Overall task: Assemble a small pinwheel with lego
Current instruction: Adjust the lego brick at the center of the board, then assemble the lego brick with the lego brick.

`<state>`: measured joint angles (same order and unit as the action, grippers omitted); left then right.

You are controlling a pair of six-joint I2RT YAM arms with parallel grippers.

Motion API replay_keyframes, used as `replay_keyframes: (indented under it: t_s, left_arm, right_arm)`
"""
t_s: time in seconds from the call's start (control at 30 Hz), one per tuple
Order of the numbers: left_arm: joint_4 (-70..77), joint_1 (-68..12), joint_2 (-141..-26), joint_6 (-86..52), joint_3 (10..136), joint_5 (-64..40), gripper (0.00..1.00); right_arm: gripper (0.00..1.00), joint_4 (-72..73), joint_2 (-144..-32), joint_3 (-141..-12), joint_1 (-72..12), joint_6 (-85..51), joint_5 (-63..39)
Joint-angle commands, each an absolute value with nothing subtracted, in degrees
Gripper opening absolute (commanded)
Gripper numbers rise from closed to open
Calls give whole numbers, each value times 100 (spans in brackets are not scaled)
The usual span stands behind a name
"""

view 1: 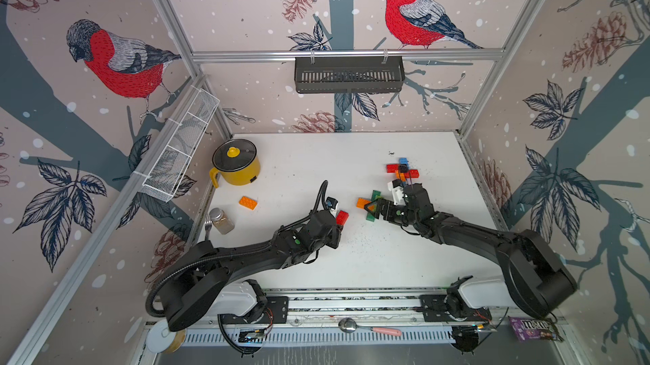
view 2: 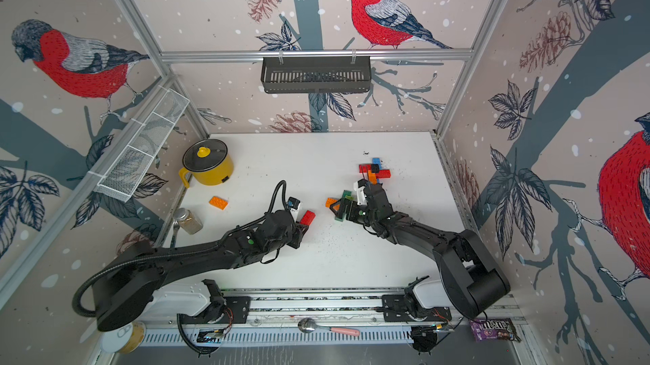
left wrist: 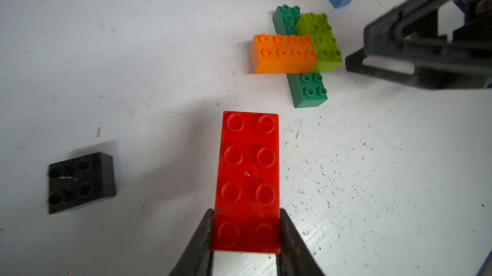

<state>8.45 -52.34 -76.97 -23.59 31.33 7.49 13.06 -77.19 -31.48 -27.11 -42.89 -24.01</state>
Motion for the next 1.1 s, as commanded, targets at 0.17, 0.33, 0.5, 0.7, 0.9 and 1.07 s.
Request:
replay_keyframes:
  t_s: [0.17,0.33,0.5,0.7,0.9,1.07]
  left_arm:
    - [1479,-5422,-8699,-2263,3843,397,9]
    - [1386,-5730,-9253,-2499,4291,879,8]
    - [1236,-5730,-9616,-2767,4622,1196,7]
    - [1101,-5729,-9948,-2880,4903,1213,6]
    - [1090,-5737,-10085,-2984,4972,1204,6]
    - [1080,-5746,-10124,-3032,5026,1135,5]
  right_arm:
    - [99,483,-7696,-3243,-2023,-3543,-2737]
    - [99,549,-7861,-3338,-1981,-3438,-2882]
    - [99,532,-8077,-3476,-2003,-3334,-2971]
    - [99,380,-8371,-3659,-2108,-3188,-2825]
    - [99,308,-8591,-3775,-2242,-3077,-2682]
    - [99,290,-8709,-3814,-2266,-3062,-2603]
